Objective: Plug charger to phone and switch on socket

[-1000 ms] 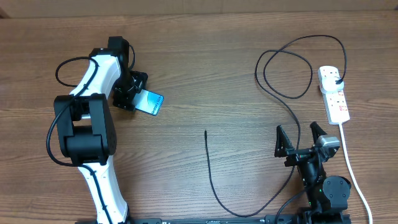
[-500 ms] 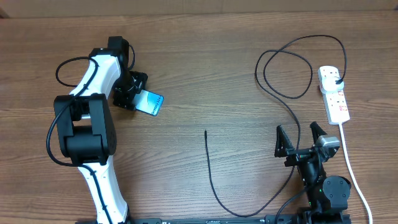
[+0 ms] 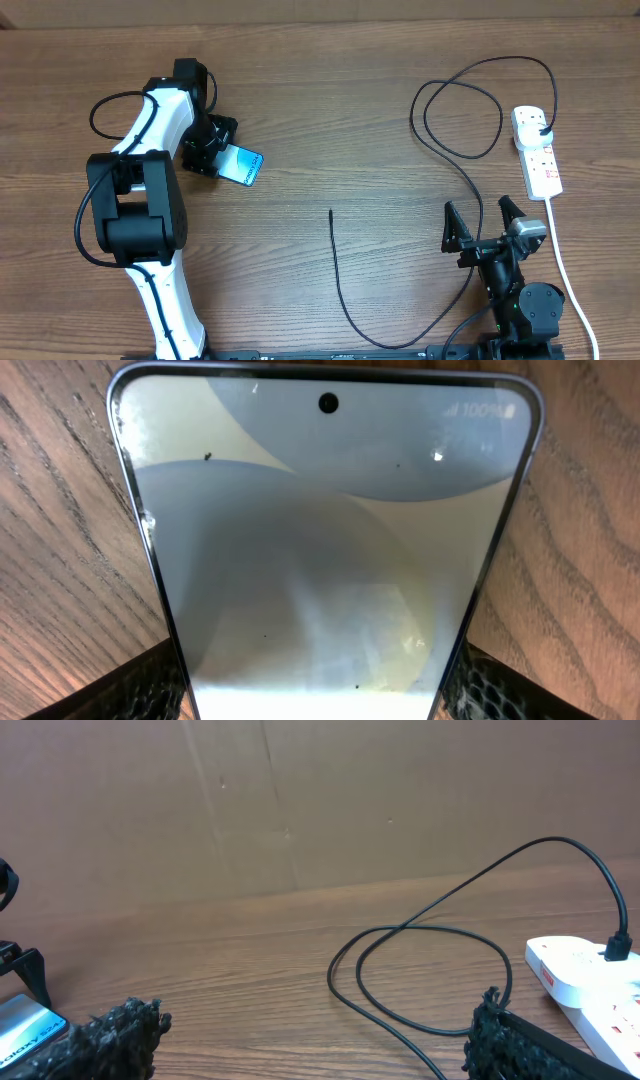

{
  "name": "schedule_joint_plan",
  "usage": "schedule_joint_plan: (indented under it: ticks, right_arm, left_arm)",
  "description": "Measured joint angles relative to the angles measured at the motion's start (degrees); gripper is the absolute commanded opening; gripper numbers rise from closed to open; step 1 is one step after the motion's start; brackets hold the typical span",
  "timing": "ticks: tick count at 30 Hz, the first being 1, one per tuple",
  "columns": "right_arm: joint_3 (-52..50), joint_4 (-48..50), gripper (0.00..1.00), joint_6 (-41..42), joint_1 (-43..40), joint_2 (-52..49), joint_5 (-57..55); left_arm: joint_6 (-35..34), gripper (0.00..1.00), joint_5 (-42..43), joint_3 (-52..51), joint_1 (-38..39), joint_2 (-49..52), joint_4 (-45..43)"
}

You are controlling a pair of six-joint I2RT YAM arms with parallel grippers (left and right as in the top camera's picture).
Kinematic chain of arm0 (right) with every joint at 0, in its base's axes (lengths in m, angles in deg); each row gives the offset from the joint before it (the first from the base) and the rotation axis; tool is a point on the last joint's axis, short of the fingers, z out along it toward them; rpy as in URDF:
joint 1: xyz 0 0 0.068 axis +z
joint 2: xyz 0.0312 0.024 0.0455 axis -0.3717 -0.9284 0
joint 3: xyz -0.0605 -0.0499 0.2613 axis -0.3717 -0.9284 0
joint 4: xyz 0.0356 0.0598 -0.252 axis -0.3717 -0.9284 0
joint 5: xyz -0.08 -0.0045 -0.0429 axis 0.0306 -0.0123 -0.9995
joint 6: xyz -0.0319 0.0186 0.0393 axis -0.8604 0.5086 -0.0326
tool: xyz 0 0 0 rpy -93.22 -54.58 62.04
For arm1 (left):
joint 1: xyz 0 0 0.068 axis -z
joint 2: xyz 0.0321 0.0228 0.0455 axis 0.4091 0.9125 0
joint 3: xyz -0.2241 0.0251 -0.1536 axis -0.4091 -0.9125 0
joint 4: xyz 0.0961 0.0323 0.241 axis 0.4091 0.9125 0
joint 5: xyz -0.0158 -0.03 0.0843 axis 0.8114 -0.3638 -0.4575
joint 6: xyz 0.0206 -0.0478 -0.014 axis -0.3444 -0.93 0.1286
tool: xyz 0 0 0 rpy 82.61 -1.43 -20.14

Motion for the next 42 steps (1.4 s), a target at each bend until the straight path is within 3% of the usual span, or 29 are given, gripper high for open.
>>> schedule_joint_plan:
  ticks: [13, 29, 31, 36, 42]
  right_arm:
    - [0.00, 0.00, 1.00, -0.02, 0.00, 0.00, -0.02]
    - [0.00, 0.00, 1.00, 0.00, -0.02, 0.00, 0.00]
    - [0.00, 0.00, 1.00, 0.00, -0.02, 0.00, 0.00]
    - [0.00, 0.00, 1.00, -0.02, -0.02, 0.00, -0.02]
    - [0.00, 0.00, 1.00, 0.00, -0.02, 0.00, 0.00]
  left_arm:
    - [0.00, 0.78, 0.00, 0.00, 0.00, 0.00, -0.04]
    - [0.00, 0.62, 0.02, 0.02, 0.00, 0.00, -0.11]
    - [0.00, 0.58, 0.02, 0.02, 0.00, 0.00, -0.11]
    - [0.00, 0.37, 0.02, 0.02, 0.00, 0.00, -0.13]
    - [0.00, 0.04, 0.02, 0.02, 0.00, 0.00, -0.15]
